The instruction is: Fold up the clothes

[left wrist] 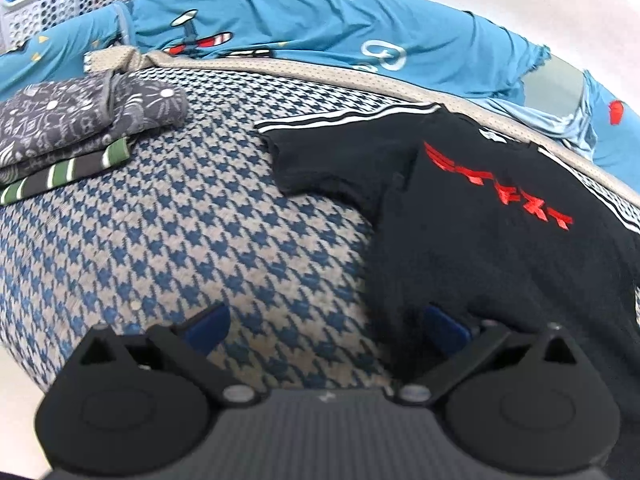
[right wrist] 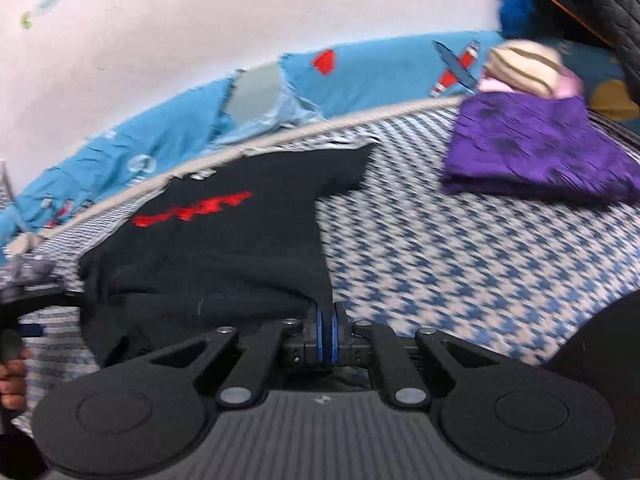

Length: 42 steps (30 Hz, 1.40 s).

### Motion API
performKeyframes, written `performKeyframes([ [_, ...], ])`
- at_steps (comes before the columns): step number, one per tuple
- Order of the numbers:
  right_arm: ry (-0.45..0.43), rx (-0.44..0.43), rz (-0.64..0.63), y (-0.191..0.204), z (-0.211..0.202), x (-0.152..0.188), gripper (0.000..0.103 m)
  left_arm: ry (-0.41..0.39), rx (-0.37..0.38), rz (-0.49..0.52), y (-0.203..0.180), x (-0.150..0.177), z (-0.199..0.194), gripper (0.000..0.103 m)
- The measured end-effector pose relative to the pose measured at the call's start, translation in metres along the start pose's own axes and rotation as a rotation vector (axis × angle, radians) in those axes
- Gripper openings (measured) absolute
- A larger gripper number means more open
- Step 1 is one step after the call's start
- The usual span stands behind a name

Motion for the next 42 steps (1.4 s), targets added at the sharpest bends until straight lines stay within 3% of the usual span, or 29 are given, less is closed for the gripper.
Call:
performKeyframes([
  [4, 0.012, 0.094, 0.030, -0.009, 0.000, 0.001, 0.011, 0.003, -0.006, -0.011, 0.005, 0.000, 0.000, 0.103],
  [9, -0.058, 0.052, -0.046, 0.008, -0.011, -0.005, 0.017, -0.002, -0.003, -0.022, 0.007, -0.002, -0.002, 0.103],
  [17, 0.052, -0.225, -0.186, 0.068, 0.005, 0.014, 0.017, -0.002, 0.022, 0.007, -0.001, -0.002, -0.006, 0.103],
  [20, 0.066, -0.294, -0.245, 0.088, 0.010, 0.023, 0.025, -0.003, 0.028, 0.011, -0.001, -0.002, -0.007, 0.103],
  [22, 0.066, -0.330, -0.278, 0.102, 0.014, 0.028, 0.035, -0.003, 0.033, 0.013, -0.001, -0.002, -0.008, 0.103],
  [30, 0.060, -0.373, -0.325, 0.134, 0.033, 0.029, 0.046, -0.004, 0.044, 0.001, 0.007, -0.002, -0.011, 0.103],
  [40, 0.040, -0.384, -0.392, 0.152, 0.047, 0.030, 0.048, 0.003, 0.040, -0.043, 0.022, -0.004, -0.011, 0.103],
  [41, 0.038, -0.386, -0.408, 0.155, 0.047, 0.031, 0.045, 0.004, 0.041, -0.046, 0.023, -0.004, -0.011, 0.103],
  [42, 0.034, -0.384, -0.422, 0.157, 0.048, 0.032, 0.037, 0.004, 0.041, -0.050, 0.024, -0.004, -0.011, 0.103],
])
Point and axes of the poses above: each gripper's, at about its wrist camera, not at the fingertips, and z roughly the way its jaws point, y to its left, x to its underside, the point moved 3 cm from there along z, roughly the way its jaws point, and after that the axes turned 4 degrees about y, right-handed, at the moved point
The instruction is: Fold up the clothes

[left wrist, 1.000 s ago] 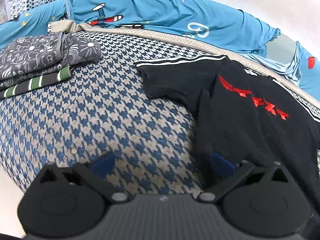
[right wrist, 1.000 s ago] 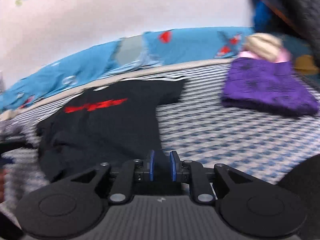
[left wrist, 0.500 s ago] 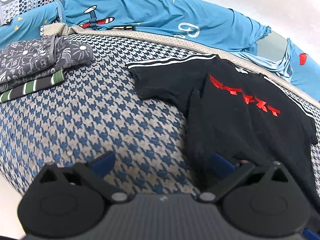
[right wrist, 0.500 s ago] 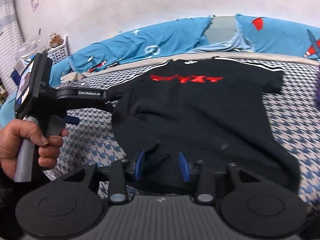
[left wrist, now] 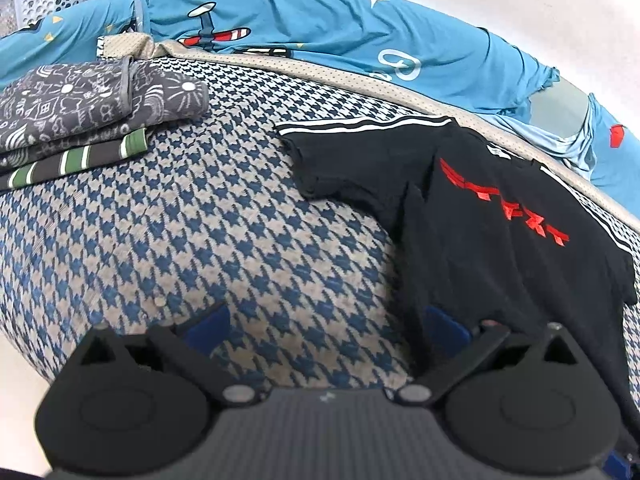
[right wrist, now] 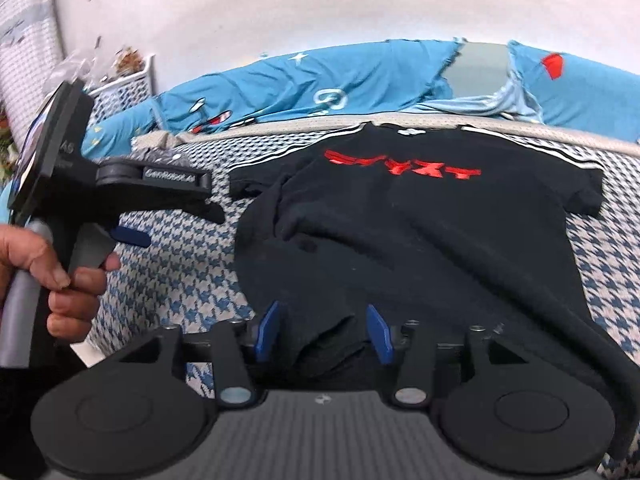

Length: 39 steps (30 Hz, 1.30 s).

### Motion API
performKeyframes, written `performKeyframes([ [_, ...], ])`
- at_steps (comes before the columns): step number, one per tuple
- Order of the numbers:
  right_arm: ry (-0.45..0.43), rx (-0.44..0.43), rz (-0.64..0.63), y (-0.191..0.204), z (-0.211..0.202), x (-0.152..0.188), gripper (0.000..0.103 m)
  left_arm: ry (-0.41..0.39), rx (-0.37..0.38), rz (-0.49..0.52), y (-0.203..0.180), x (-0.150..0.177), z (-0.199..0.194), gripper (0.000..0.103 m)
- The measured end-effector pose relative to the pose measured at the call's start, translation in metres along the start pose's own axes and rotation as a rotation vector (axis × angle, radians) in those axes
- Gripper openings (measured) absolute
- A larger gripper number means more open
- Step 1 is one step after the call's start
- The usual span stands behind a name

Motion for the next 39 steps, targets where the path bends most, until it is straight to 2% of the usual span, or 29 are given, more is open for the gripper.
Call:
performKeyframes([
  [1, 0.000, 0.000, -0.013, 0.002, 0.001, 0.000, 0.031, 0.000, 0.001, -0.003, 0.001, 0.000, 0.000, 0.103],
  [3, 0.004, -0.009, -0.041, 0.007, 0.004, 0.000, 0.012, -0.002, -0.001, -0.011, 0.004, -0.001, -0.001, 0.103],
  [5, -0.008, -0.016, -0.070, 0.014, 0.002, 0.000, 0.007, -0.005, -0.003, -0.018, 0.007, -0.001, -0.002, 0.103],
  [7, -0.020, -0.029, -0.094, 0.021, 0.000, -0.001, 0.006, -0.009, -0.004, -0.028, 0.010, -0.002, -0.004, 0.103],
  [14, -0.016, -0.169, -0.101, 0.049, 0.003, -0.013, 0.006, -0.034, -0.021, -0.094, 0.032, -0.010, -0.013, 0.103],
  [25, -0.001, -0.378, -0.124, 0.112, 0.026, -0.033, 0.006, -0.123, -0.049, -0.202, 0.079, -0.028, -0.042, 0.103],
  [29, 0.010, -0.417, -0.139, 0.131, 0.042, -0.035, 0.006, -0.167, -0.100, -0.258, 0.103, -0.033, -0.053, 0.103],
  [33, 0.034, -0.452, -0.142, 0.146, 0.057, -0.035, 0.006, -0.169, -0.126, -0.303, 0.119, -0.034, -0.056, 0.103],
  [38, 0.079, -0.483, -0.148, 0.155, 0.074, -0.030, 0.006, -0.160, -0.132, -0.289, 0.120, -0.035, -0.055, 0.103],
  [39, 0.100, -0.489, -0.145, 0.155, 0.078, -0.028, 0.009, -0.160, -0.135, -0.284, 0.119, -0.035, -0.055, 0.103],
])
Point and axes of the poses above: each gripper's, at about its wrist camera, not at the fingertips, and z roughly the way its jaws point, y to its left, x to its underside, the point moved 3 cm from there along z, roughly the way its jaws point, and after that the axes turned 4 degrees about y, right-handed, at the moved point
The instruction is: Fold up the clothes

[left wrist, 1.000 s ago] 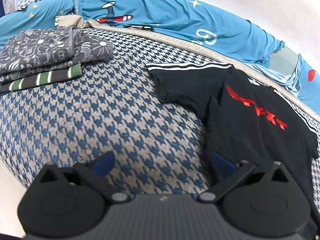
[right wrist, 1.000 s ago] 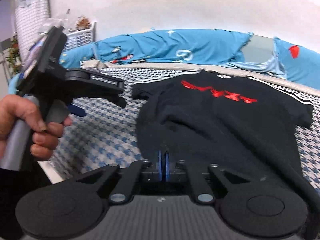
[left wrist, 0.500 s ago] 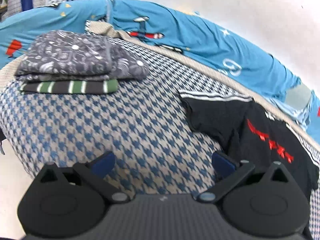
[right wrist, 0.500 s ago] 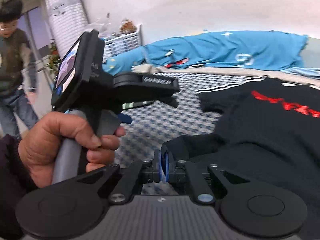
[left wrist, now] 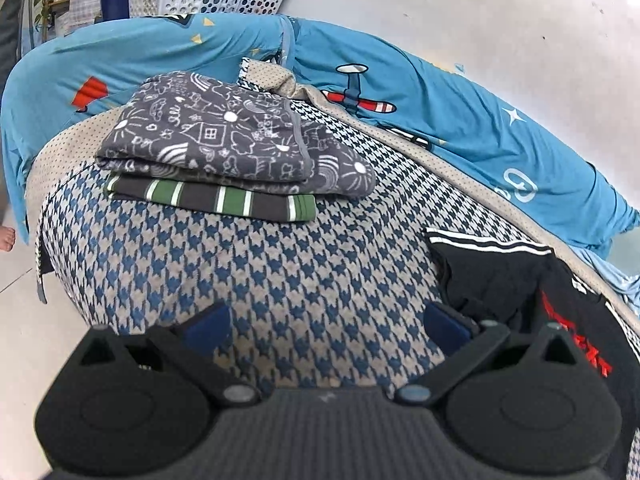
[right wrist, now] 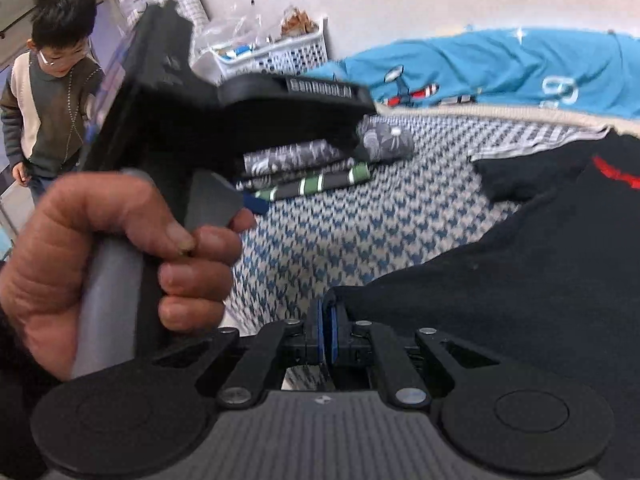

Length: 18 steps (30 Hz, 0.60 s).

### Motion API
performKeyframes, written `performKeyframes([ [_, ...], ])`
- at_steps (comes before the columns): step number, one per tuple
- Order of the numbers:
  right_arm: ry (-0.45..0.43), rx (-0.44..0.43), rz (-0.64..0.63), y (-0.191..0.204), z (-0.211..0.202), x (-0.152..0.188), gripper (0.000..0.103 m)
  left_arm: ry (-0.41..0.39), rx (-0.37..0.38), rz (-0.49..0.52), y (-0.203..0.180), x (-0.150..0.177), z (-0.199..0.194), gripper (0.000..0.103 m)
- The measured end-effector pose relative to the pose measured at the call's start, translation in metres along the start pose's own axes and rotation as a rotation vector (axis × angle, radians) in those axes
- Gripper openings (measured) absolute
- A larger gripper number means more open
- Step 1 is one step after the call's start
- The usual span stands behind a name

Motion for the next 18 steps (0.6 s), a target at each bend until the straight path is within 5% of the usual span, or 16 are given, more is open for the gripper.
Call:
performKeyframes([
  [11, 0.068, 0.008, 0.006, -0.009, -0.012, 0.020, 0.015, 0.011, 0.013, 0.074, -0.027, 0.009, 0.002, 0.103],
  [18, 0.041, 0.111, 0.015, -0.023, -0.044, 0.033, 0.027, 0.048, 0.047, 0.161, -0.055, 0.023, 0.009, 0.103],
])
Point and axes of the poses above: each gripper's, at about its wrist camera, not at the fingertips, and z roughly the way its jaws point, y to its left, x to its underside, the point moved 3 cm from there along z, roughly the way its jaws point, and after that the axes turned 4 degrees about y, right-handed, at the moved point
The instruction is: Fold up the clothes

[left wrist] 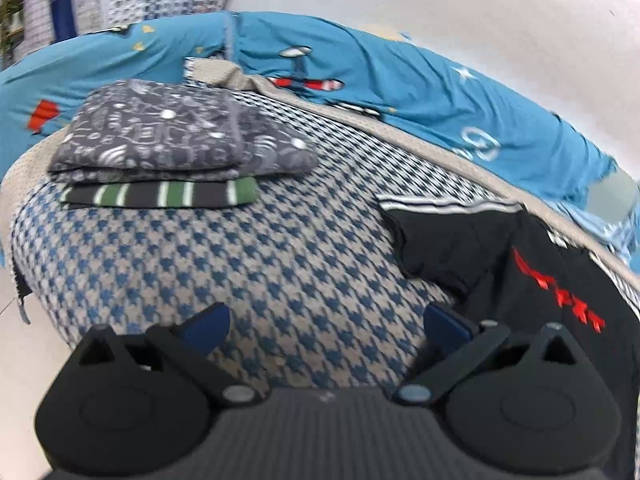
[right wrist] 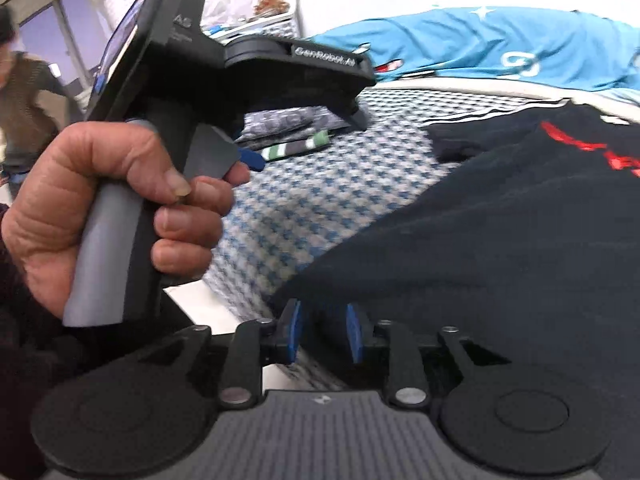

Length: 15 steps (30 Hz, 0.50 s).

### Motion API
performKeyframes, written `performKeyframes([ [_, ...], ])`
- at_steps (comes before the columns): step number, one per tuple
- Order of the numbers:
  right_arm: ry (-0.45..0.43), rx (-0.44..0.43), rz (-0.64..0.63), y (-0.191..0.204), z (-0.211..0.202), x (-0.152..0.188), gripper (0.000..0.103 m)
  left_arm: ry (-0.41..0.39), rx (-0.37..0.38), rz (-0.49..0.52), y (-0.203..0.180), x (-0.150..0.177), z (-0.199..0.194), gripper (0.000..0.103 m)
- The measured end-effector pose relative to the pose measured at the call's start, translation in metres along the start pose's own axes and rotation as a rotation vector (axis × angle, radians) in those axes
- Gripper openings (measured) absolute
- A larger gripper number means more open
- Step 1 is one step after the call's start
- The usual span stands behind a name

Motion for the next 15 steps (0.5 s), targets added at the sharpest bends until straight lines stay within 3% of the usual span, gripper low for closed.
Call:
performKeyframes([
  [8, -0.041, 0.099, 0.100, -0.028, -0.034, 0.010, 0.032, 0.049, 0.066, 0.078, -0.034, 0.015, 0.010, 0.103],
  [15, -0.088, 0.243, 0.215, -0.064, -0.072, 0.025, 0.033, 0.083, 0.082, 0.130, -0.055, 0.027, 0.018, 0.103],
])
Point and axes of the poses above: each gripper's, at about its wrist camera, not at the fingertips, and z roughly the way its jaws point, y to its left, x to its underside, the point moved 3 cm from there along z, roughly the way its jaws point, and after that the axes turned 4 degrees about y, right-handed, at the moved point
